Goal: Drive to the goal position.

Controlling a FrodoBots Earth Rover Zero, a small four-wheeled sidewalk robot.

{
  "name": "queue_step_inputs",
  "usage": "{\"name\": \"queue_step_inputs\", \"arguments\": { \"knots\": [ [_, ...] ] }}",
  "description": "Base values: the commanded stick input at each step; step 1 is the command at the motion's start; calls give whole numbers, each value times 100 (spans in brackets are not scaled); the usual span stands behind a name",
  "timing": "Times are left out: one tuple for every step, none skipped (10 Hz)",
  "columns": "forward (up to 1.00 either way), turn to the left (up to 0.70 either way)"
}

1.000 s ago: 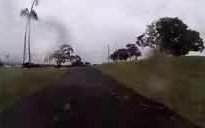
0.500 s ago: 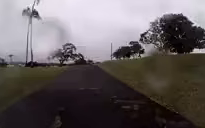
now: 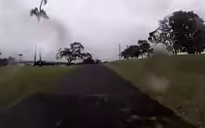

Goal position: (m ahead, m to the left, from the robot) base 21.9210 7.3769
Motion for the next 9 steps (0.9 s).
{"name": "queue_step_inputs", "arguments": {
  "knots": [
    [85,0],
    [85,0],
    [85,0],
    [85,0],
    [85,0],
    [85,0],
    [85,0],
    [85,0],
    [85,0]
  ]
}}
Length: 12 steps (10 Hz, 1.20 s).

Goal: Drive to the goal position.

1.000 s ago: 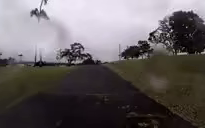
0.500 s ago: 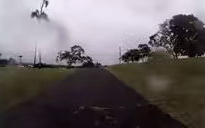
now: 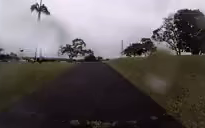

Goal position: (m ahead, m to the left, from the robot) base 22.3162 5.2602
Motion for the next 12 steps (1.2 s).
{"name": "queue_step_inputs", "arguments": {
  "knots": [
    [85,0],
    [85,0],
    [85,0],
    [85,0],
    [85,0],
    [85,0],
    [85,0],
    [85,0],
    [85,-3],
    [85,-6],
    [85,-10],
    [85,-7]
  ]
}}
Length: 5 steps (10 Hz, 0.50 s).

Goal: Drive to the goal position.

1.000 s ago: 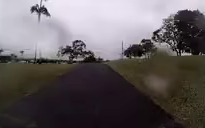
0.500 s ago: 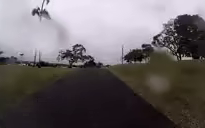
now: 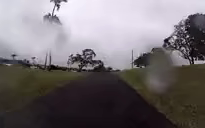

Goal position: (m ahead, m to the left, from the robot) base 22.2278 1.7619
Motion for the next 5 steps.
{"name": "queue_step_inputs", "arguments": {
  "knots": [
    [85,-3],
    [85,-3],
    [85,-16],
    [85,-29],
    [85,-24]
  ]
}}
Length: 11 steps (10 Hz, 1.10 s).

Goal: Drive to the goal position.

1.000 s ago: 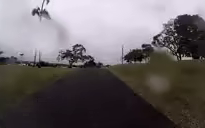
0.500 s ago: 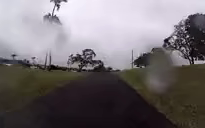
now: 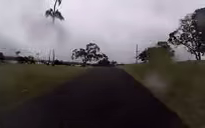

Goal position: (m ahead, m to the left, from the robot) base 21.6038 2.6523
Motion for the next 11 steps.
{"name": "queue_step_inputs", "arguments": {
  "knots": [
    [85,-6],
    [85,0],
    [85,-1],
    [85,-17],
    [85,-30],
    [85,-32],
    [85,-27],
    [85,-3],
    [85,0],
    [85,0],
    [85,0]
  ]
}}
